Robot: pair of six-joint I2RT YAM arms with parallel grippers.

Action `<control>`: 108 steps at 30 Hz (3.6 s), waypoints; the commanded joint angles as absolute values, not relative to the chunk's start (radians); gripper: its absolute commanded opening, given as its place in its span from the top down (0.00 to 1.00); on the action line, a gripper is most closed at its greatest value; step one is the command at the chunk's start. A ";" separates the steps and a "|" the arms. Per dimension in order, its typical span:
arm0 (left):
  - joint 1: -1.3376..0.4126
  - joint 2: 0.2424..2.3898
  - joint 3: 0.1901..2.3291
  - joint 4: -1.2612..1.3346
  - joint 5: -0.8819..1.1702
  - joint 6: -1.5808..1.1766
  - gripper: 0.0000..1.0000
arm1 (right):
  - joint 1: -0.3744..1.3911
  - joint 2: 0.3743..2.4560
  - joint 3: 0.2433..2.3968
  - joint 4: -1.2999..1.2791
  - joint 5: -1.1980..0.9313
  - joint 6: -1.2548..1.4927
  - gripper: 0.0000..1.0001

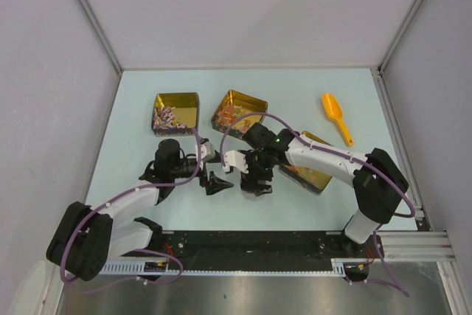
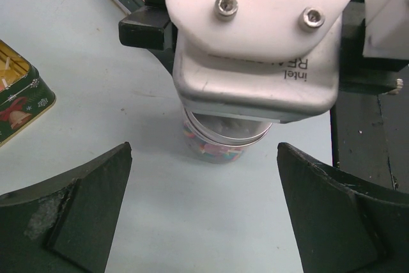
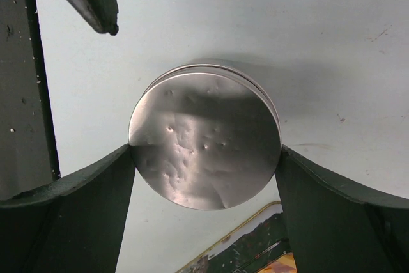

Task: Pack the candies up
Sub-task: Close the bottle lid on the packing bottle, then screw the bottle lid onto the packing bottle.

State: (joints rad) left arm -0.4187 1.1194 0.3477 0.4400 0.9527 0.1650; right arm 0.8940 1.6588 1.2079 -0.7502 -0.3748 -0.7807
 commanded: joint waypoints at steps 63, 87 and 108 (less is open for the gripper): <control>-0.554 1.268 0.380 0.511 0.947 0.278 0.00 | 0.718 1.460 1.177 -0.733 -0.563 -0.785 0.00; -0.741 1.502 0.268 1.032 0.729 0.121 0.00 | 0.598 1.411 1.187 -0.709 -0.604 -0.706 0.02; -0.907 1.775 0.339 1.207 0.499 0.157 0.00 | 0.474 1.422 1.160 -0.807 -0.699 -0.693 0.19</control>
State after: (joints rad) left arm -0.8993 1.7435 0.3176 1.0702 0.5053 0.1658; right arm 0.4934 1.4662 1.1633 -0.7654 -0.6369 -0.6830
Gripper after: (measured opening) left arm 0.996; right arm 0.813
